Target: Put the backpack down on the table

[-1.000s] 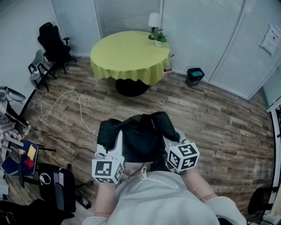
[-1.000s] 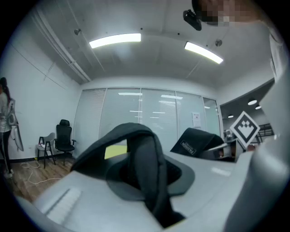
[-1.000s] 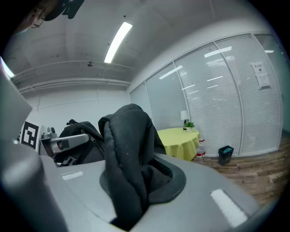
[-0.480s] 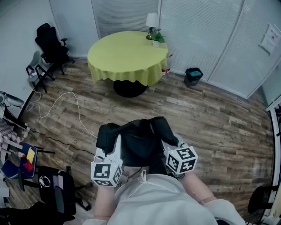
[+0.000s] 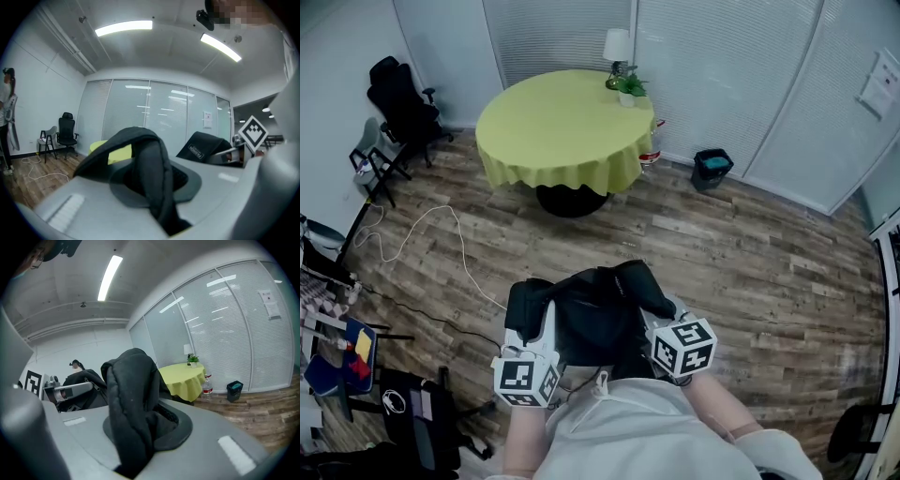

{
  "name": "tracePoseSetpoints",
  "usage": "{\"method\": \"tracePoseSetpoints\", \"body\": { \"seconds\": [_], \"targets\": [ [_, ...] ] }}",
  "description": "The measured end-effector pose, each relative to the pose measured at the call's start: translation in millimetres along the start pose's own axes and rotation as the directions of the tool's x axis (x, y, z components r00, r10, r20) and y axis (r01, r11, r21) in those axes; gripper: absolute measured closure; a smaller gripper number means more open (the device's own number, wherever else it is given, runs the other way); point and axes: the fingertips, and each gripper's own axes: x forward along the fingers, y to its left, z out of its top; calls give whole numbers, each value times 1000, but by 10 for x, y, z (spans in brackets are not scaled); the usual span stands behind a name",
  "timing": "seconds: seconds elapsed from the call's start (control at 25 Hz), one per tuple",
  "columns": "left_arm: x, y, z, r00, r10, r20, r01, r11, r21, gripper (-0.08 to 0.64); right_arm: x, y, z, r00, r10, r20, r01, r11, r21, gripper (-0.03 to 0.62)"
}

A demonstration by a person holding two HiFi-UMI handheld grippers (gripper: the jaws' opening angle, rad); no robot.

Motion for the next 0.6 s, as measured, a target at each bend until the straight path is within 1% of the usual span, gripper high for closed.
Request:
{"method": "tracePoseSetpoints", "body": {
  "seconds": [0.4,0.6],
  "targets": [
    [1163,-68,243,999,51,11,-50,999,-18,511,696,-903,620,998,67,-2,-67,997,-25,566],
    [1679,-134,257,997,77,8,-77,996,-39,511,963,-1317,803,995,96,-21,-97,994,-40,566]
  ]
}}
